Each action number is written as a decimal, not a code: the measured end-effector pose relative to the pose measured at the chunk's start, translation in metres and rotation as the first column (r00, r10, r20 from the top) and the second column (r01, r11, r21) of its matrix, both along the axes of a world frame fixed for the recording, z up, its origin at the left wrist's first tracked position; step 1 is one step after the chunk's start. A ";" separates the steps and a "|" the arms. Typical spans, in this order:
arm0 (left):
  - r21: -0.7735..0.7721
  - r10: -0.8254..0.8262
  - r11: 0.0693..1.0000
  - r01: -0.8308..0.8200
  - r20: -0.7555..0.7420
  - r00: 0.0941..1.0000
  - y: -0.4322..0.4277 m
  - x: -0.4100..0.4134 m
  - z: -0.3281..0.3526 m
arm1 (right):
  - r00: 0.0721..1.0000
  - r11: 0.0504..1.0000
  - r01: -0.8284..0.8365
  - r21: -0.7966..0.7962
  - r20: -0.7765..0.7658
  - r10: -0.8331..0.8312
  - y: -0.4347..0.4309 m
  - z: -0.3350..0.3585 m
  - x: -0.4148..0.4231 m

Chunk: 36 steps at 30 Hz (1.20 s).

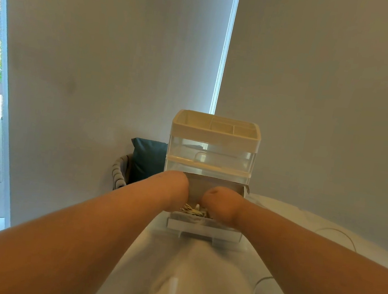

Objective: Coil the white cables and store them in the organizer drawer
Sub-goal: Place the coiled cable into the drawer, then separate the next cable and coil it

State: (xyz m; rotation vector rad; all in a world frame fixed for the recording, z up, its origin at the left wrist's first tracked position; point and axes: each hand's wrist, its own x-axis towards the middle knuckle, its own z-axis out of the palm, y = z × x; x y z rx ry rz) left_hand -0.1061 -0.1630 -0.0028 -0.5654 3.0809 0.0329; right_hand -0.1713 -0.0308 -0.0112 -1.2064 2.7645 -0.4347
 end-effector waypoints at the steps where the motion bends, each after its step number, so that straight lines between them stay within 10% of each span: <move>1: 0.023 0.000 1.000 0.002 -0.048 0.999 -0.002 0.002 0.000 | 0.999 0.998 0.019 -0.060 0.037 -0.017 0.004 0.001 0.002; 15: 0.398 0.043 0.911 0.108 -0.352 0.935 0.084 0.052 0.001 | 0.972 0.817 0.215 -0.535 0.196 -0.128 0.128 0.015 0.055; 25: 0.585 0.005 0.758 0.290 -0.450 0.893 0.181 0.058 -0.021 | 0.861 0.358 0.508 -0.784 0.443 -0.251 0.261 -0.023 0.081; 30: 0.462 -0.018 0.784 0.414 -0.650 0.760 0.197 0.058 -0.058 | 0.873 0.438 0.470 -0.766 0.331 -0.359 0.290 -0.027 0.069; 36: 0.390 -0.177 0.799 0.458 -0.575 0.799 0.194 0.052 -0.068 | 0.857 0.541 0.501 -0.675 0.302 -0.417 0.297 -0.034 0.057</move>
